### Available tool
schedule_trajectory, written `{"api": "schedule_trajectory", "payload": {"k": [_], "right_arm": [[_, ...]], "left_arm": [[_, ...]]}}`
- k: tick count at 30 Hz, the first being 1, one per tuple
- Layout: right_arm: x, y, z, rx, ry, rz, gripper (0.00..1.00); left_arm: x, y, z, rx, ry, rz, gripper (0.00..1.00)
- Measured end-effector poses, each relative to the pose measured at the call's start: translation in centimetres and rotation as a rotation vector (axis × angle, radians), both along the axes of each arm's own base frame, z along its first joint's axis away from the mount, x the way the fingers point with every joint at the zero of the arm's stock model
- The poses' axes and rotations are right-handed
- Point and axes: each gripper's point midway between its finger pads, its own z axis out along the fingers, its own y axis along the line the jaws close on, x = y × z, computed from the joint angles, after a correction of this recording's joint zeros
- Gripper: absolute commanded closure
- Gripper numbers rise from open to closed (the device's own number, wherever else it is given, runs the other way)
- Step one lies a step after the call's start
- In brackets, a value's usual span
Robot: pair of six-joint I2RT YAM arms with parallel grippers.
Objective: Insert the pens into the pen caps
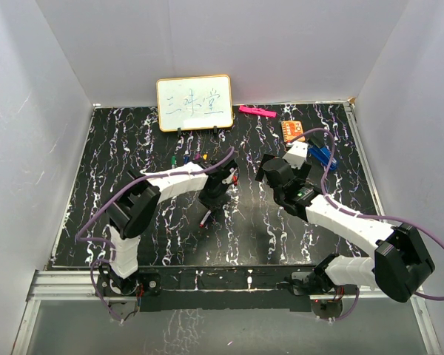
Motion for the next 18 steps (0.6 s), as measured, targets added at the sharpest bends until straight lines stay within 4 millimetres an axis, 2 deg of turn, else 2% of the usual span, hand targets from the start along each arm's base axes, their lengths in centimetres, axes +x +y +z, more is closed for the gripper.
{"api": "schedule_trajectory", "payload": {"k": [10,15,18], "right_arm": [[0.0,0.1,-0.2,-0.002,0.004,0.002,0.06],[0.1,0.3,-1.2,-0.024,0.035,0.019,0.11],[0.3,0.7,-1.7,-0.045,0.059,0.042,0.13]], "left_arm": [[0.0,-0.1,0.3,-0.039,-0.027,-0.016,1.0],[0.1,-0.2,0.9,-0.057,-0.046,-0.03,1.0],[-0.4,0.2,1.3,-0.064,-0.044,-0.035,1.0]]}}
